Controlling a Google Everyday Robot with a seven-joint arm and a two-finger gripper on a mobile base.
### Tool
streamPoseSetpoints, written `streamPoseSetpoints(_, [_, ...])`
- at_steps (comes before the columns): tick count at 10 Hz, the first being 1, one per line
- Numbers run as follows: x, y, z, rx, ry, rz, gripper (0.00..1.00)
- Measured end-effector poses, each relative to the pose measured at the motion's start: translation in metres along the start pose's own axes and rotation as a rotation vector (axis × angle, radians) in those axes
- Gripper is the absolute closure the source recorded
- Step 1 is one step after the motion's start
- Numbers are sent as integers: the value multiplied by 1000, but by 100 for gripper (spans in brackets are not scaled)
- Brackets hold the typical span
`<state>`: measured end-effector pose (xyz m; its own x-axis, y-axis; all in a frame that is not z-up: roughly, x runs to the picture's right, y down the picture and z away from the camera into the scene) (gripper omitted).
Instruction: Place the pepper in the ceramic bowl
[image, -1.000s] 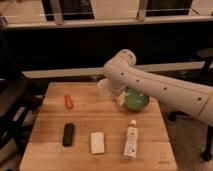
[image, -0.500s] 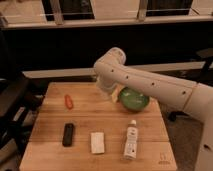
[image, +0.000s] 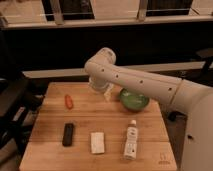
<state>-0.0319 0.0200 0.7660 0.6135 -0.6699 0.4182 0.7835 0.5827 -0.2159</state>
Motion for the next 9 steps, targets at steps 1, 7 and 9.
streamPoseSetpoints(1, [0, -2, 2, 2, -2, 1, 20])
streamPoseSetpoints(7, [-21, -39, 24, 3, -21, -98, 20])
streamPoseSetpoints(9, [-24, -46, 31, 3, -19, -139, 20])
